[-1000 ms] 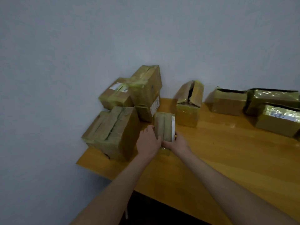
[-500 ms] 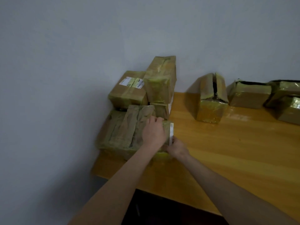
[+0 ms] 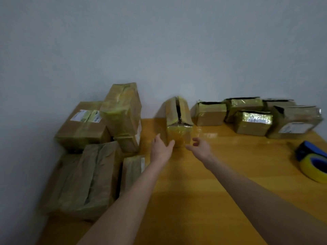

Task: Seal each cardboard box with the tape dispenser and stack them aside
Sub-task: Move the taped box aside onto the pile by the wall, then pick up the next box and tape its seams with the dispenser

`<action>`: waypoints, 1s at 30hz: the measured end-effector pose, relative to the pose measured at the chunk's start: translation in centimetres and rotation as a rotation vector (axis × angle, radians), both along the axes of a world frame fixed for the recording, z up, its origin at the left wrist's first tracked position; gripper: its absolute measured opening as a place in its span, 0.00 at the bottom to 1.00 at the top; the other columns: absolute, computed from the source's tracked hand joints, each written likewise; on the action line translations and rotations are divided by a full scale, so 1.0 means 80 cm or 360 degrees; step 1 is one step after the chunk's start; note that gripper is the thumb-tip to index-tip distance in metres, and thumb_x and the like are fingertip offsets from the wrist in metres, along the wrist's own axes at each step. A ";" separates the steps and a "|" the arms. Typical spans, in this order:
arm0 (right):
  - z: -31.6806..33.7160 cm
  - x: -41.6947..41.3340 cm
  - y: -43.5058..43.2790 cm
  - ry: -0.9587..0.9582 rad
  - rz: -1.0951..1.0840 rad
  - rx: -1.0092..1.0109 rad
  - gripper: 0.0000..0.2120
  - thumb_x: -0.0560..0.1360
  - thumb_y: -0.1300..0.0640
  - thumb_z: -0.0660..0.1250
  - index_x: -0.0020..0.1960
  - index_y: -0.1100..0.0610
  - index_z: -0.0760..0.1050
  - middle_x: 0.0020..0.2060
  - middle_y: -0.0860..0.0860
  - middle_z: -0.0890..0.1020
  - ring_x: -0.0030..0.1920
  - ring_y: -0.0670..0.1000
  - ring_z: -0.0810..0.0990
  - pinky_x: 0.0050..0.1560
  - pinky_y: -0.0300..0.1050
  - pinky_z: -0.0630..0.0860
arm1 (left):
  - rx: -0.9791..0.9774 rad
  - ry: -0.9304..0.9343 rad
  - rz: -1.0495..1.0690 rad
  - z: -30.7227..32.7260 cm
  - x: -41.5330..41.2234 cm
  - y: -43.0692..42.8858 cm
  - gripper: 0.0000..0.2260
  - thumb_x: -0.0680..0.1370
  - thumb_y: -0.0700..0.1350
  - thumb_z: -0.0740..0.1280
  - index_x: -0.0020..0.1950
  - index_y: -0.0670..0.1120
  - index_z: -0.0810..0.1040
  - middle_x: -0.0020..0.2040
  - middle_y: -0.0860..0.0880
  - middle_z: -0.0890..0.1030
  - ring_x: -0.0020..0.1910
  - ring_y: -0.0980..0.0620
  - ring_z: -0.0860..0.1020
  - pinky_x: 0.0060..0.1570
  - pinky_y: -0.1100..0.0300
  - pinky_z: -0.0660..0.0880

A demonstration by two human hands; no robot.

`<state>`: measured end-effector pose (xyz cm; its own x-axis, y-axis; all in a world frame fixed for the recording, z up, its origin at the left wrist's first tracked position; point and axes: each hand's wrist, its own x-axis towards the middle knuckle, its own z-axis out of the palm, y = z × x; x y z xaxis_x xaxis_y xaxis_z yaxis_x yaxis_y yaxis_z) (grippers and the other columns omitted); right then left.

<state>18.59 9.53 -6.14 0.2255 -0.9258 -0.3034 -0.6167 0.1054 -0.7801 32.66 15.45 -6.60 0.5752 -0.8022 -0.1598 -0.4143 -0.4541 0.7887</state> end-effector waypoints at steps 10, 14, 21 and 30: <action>-0.010 -0.010 -0.128 -0.0421 0.0274 0.0155 0.35 0.77 0.48 0.67 0.78 0.55 0.55 0.72 0.54 0.67 0.69 0.56 0.70 0.66 0.54 0.72 | -0.0027 0.0151 0.0330 0.006 -0.010 -0.140 0.34 0.80 0.57 0.59 0.79 0.44 0.49 0.77 0.43 0.57 0.75 0.42 0.59 0.71 0.47 0.60; -0.014 -0.035 -0.178 -0.0410 0.0434 0.0172 0.32 0.76 0.39 0.64 0.75 0.53 0.62 0.69 0.52 0.71 0.65 0.56 0.73 0.63 0.54 0.74 | 0.0030 -0.0089 0.0514 0.005 -0.058 -0.160 0.30 0.81 0.57 0.58 0.78 0.44 0.55 0.73 0.43 0.67 0.71 0.42 0.66 0.64 0.49 0.66; -0.013 -0.140 -0.246 0.0017 0.0537 -0.0128 0.29 0.68 0.37 0.72 0.62 0.49 0.68 0.56 0.49 0.74 0.52 0.50 0.75 0.47 0.46 0.75 | -0.0102 -0.0201 0.0433 0.004 -0.111 -0.163 0.09 0.80 0.52 0.61 0.52 0.47 0.74 0.47 0.48 0.83 0.42 0.53 0.78 0.41 0.57 0.76; -0.006 -0.241 -0.213 0.0006 0.0406 -0.0095 0.26 0.73 0.57 0.70 0.69 0.50 0.69 0.64 0.53 0.72 0.61 0.54 0.73 0.61 0.50 0.74 | 0.0264 -0.0208 0.0100 -0.008 -0.109 -0.162 0.30 0.78 0.60 0.62 0.75 0.48 0.62 0.72 0.45 0.69 0.68 0.43 0.69 0.62 0.50 0.68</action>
<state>-0.68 -7.48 -6.61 0.4533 -0.8553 -0.2509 -0.6202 -0.1004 -0.7780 23.91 2.46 -7.22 0.6477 -0.7332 -0.2070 -0.4752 -0.6011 0.6426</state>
